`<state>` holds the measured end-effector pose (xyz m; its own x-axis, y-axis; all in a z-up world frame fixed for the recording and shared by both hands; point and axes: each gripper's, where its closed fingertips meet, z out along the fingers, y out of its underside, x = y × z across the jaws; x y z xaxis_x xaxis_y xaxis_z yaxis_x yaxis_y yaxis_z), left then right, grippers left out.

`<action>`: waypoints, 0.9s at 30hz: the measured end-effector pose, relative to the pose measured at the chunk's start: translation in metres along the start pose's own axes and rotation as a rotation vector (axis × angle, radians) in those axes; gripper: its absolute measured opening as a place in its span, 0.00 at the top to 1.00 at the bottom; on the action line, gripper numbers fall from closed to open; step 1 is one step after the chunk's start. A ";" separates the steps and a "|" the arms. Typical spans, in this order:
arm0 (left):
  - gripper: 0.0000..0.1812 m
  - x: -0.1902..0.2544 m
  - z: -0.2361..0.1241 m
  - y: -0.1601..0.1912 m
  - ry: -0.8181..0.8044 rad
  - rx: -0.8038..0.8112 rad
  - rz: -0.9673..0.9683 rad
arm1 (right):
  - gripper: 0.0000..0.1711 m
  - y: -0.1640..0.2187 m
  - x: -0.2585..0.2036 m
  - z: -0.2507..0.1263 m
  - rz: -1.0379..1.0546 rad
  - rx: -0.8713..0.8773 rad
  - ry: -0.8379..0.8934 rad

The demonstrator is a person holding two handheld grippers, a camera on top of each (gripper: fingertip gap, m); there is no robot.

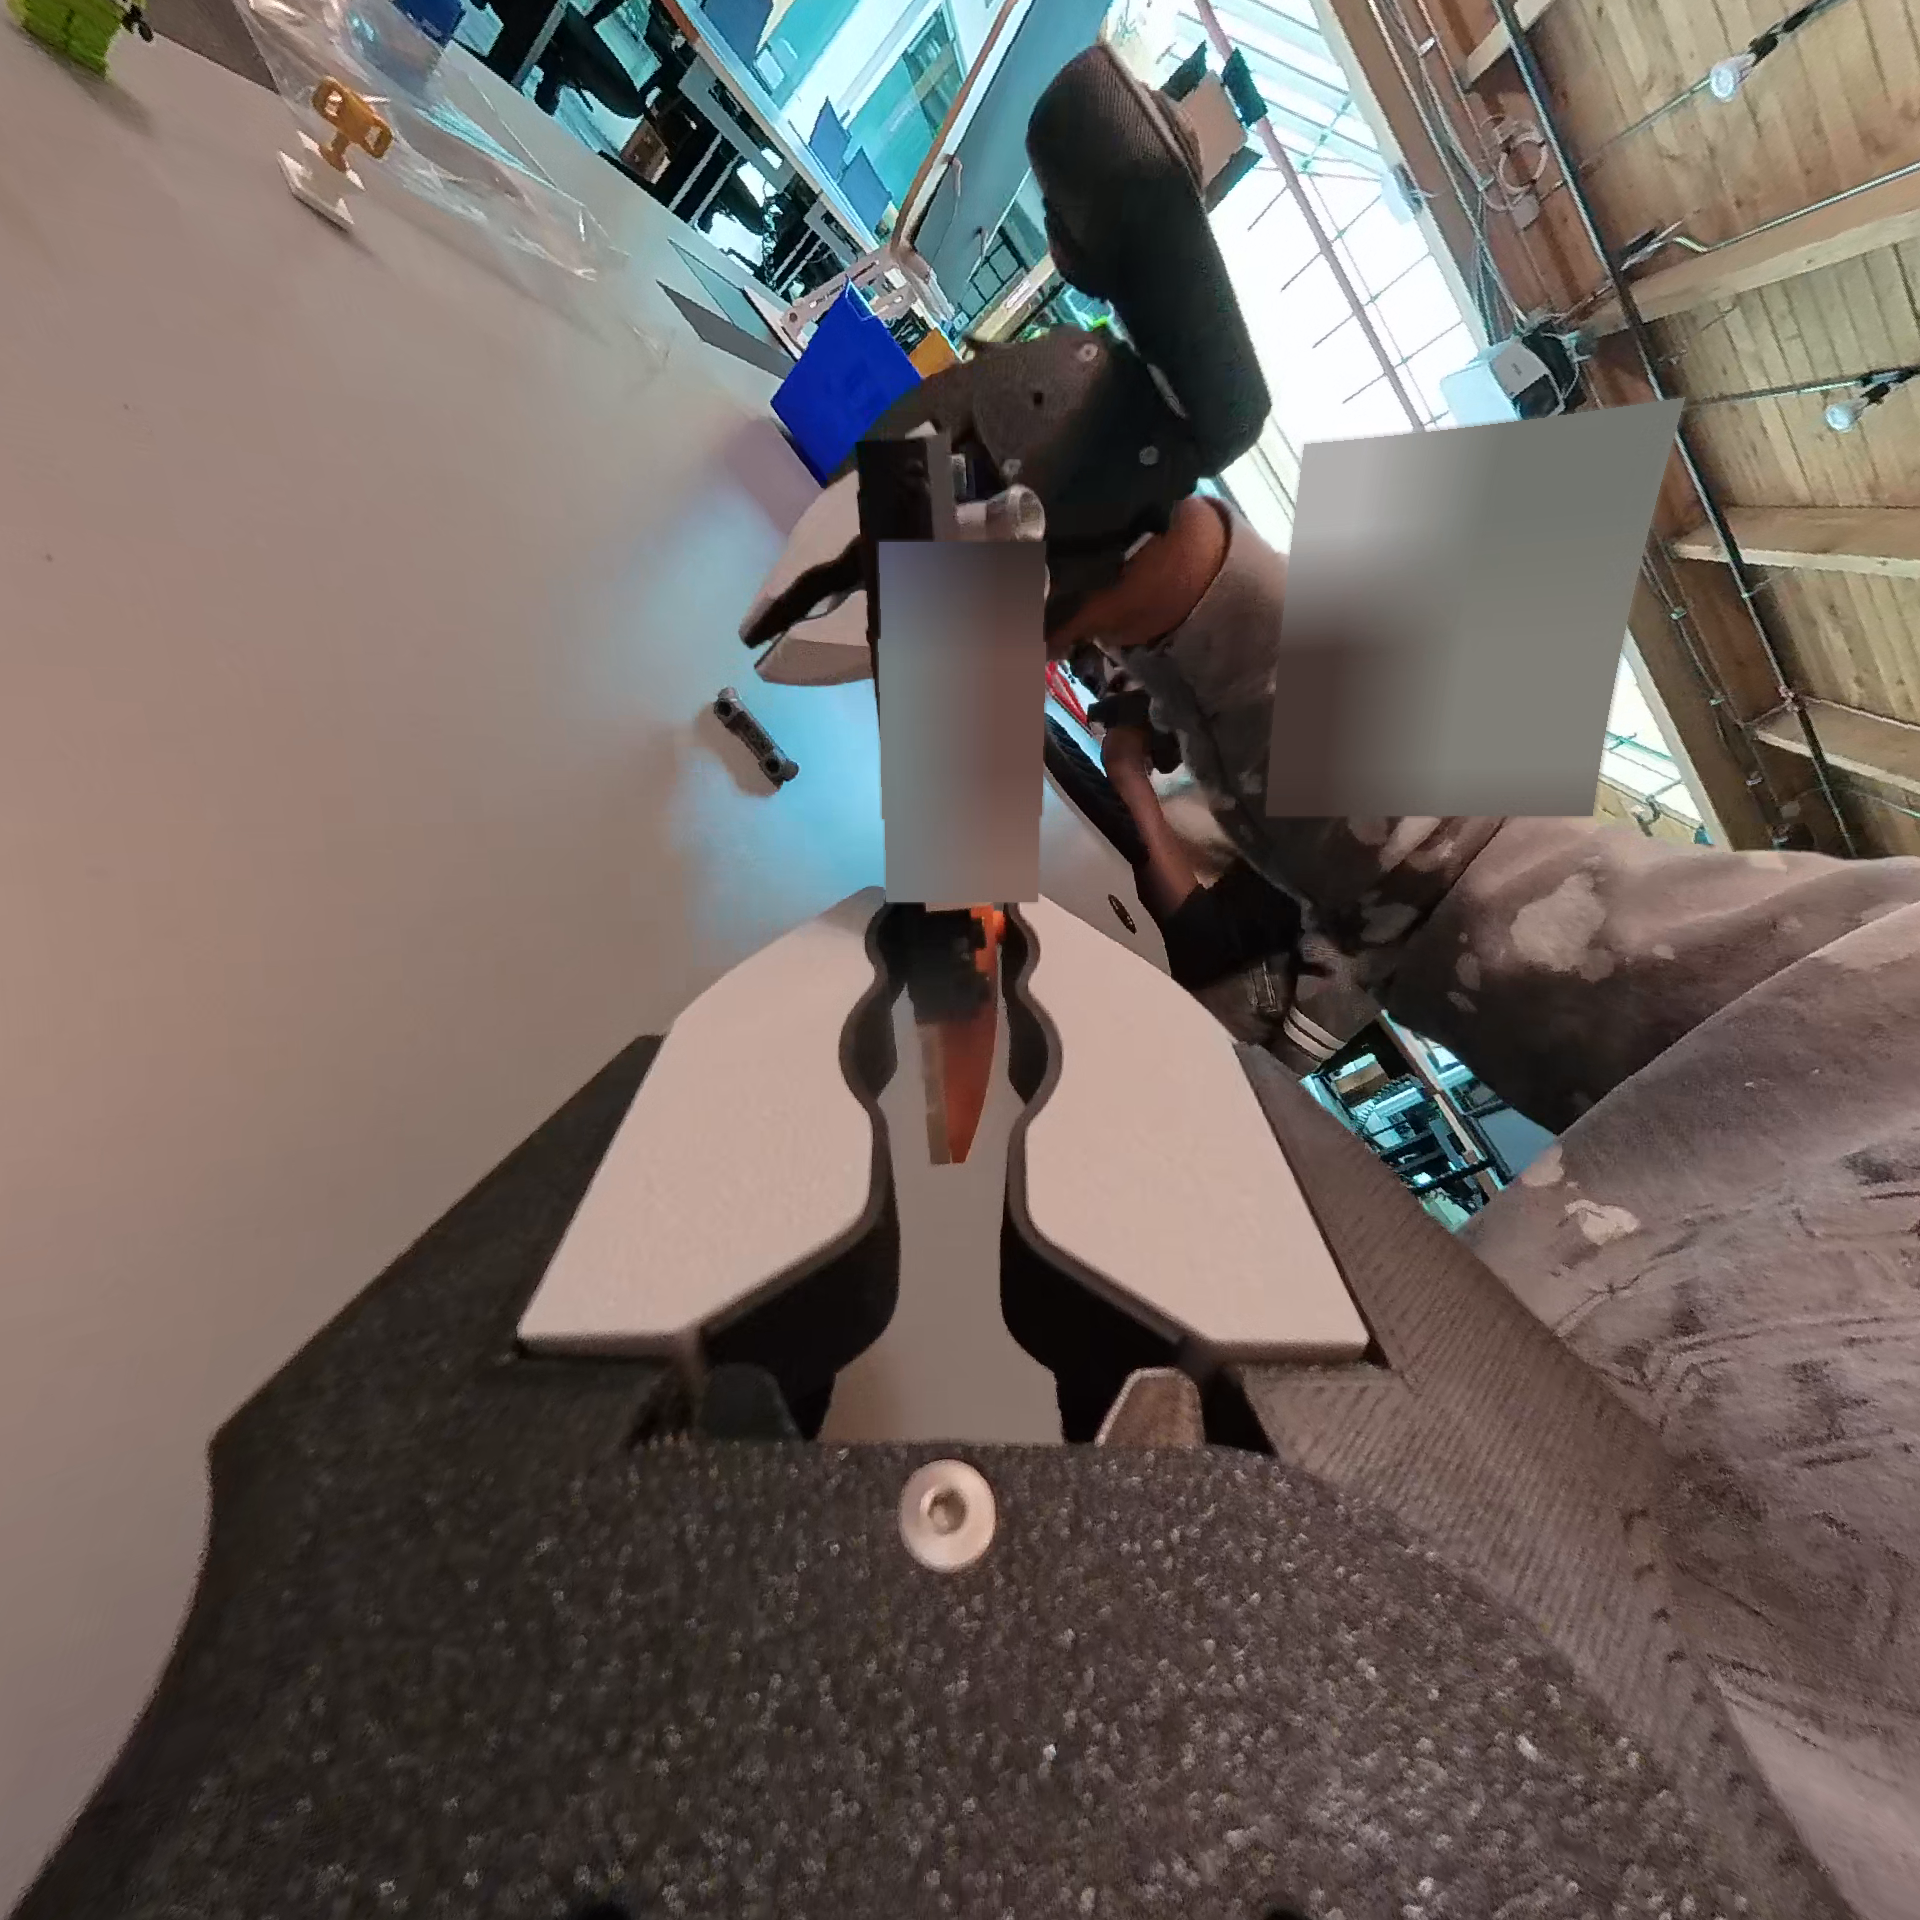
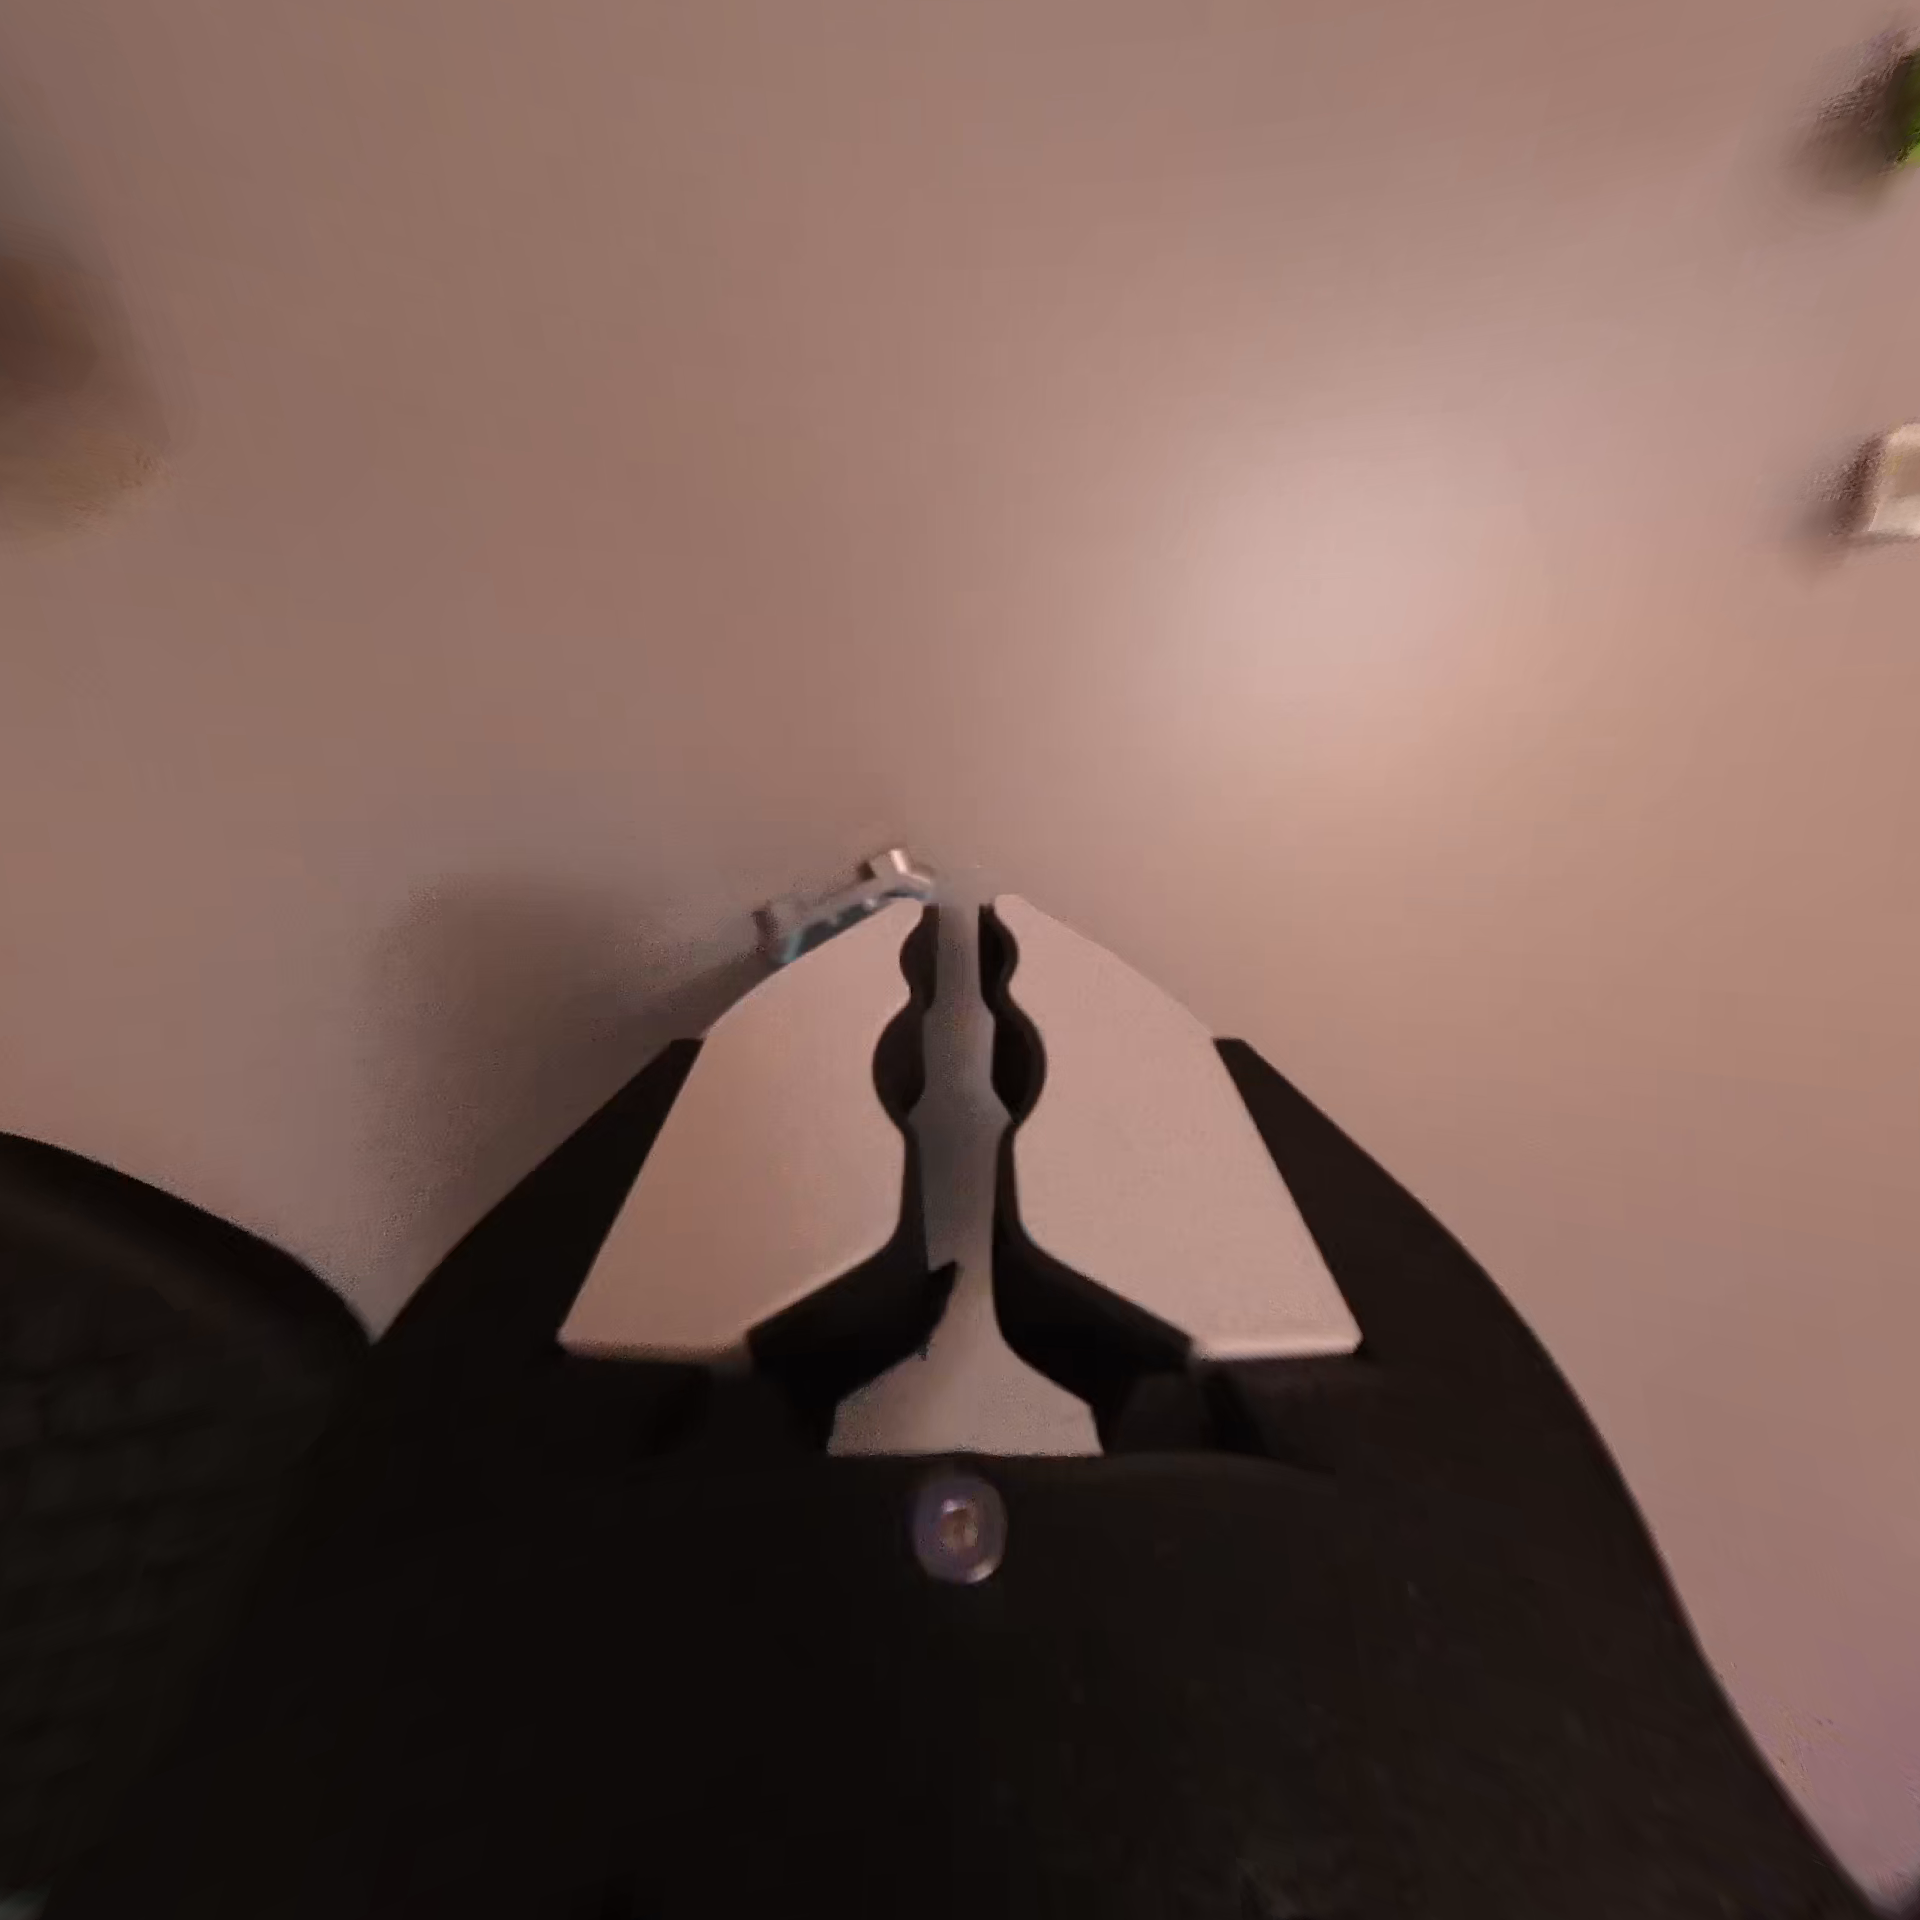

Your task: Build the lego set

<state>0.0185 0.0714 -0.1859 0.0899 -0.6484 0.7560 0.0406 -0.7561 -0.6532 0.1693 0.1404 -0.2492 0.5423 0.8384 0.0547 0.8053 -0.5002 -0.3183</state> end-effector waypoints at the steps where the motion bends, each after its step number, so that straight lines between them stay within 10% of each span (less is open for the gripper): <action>1: 0.90 0.000 0.000 0.000 0.000 -0.002 0.002 | 0.95 -0.001 0.002 -0.001 -0.061 -0.041 0.035; 27: 0.90 0.003 0.001 0.002 0.003 -0.019 0.034 | 0.88 0.002 -0.021 0.007 0.585 0.185 -0.274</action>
<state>0.0199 0.0679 -0.1847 0.0878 -0.6742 0.7333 0.0187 -0.7349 -0.6779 0.1583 0.1233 -0.2581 0.7770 0.4771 -0.4107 0.3292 -0.8640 -0.3810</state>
